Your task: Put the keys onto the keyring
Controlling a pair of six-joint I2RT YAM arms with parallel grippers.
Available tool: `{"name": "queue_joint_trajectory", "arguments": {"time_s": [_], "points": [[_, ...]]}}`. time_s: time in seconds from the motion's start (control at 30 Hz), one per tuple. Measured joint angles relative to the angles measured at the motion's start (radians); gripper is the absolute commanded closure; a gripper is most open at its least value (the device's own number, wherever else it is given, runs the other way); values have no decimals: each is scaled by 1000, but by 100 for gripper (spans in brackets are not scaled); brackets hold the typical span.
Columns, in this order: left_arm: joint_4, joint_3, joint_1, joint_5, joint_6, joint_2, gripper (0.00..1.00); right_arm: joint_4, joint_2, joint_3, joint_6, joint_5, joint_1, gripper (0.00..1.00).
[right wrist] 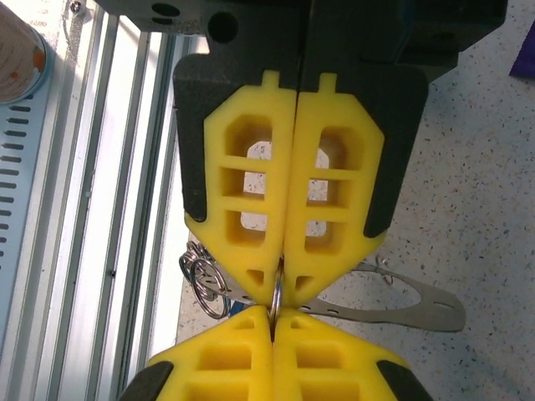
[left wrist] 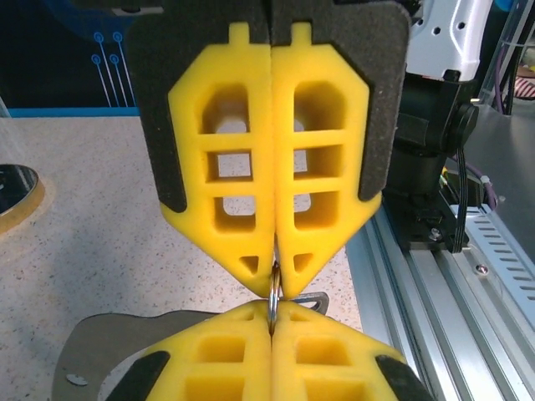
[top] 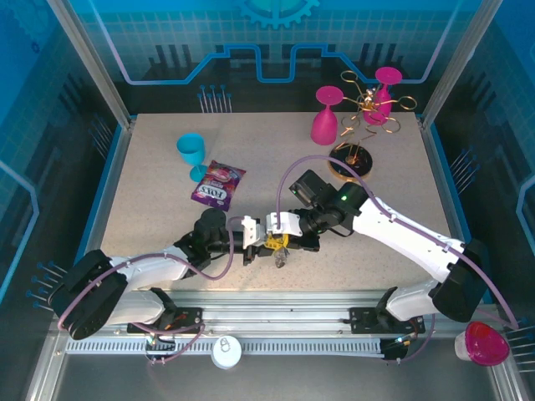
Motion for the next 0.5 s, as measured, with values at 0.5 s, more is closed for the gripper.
{"name": "queue_joint_trajectory", "arguments": {"time_s": [0.5], "points": [[163,-5,7,46,-58,0,100,280,-237,-257,190,-248,-151,69]]}}
